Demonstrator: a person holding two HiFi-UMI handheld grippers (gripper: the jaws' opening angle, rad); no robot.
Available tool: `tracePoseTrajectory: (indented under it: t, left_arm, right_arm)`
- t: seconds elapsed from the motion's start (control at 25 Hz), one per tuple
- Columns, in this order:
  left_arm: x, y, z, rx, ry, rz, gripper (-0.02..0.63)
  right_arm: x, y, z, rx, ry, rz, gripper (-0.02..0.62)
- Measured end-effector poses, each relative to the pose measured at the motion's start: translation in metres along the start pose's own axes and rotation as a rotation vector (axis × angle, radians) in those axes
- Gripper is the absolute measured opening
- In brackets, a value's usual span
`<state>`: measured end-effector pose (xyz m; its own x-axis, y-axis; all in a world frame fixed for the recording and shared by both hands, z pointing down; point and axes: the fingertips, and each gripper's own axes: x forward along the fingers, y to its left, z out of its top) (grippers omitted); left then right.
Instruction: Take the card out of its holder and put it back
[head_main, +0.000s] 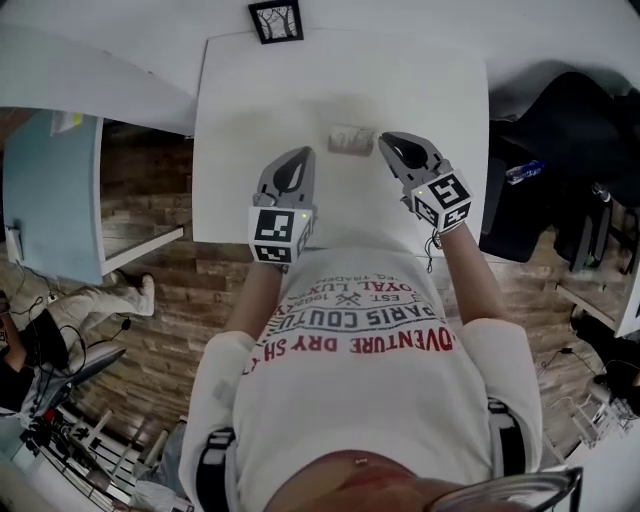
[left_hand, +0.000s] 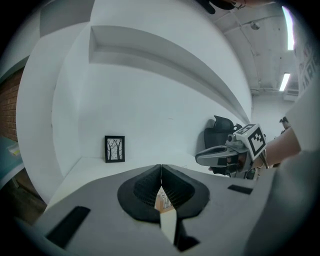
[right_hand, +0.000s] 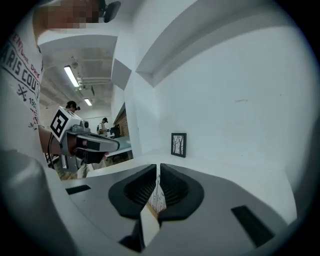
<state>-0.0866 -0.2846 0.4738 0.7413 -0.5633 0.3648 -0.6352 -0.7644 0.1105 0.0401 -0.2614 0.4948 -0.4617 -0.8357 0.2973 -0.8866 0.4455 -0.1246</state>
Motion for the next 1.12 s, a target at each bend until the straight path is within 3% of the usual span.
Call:
tracePoseTrajectory:
  t: [0.32,0.52,0.8,1.12]
  left_arm:
    - [-0.011,-0.010,0.013,0.027,-0.053,-0.078,0.025]
    - [-0.022,-0.011,0.007,0.030,-0.067,-0.108,0.025]
    - [-0.031,-0.010,0.005,0.038,-0.096,-0.134,0.025]
    - [-0.039,-0.004,0.002,0.034,-0.100,-0.141,0.025]
  right_arm:
    - [-0.033,0.013,-0.014,0.087,-0.031,-0.269,0.026]
    - [-0.046,0.023,-0.026,0.117,-0.036,-0.392,0.025]
    - [-0.059,0.031,-0.026,0.121,-0.048,-0.511,0.025]
    - [-0.059,0.043,-0.007,0.075,-0.085,-0.533,0.025]
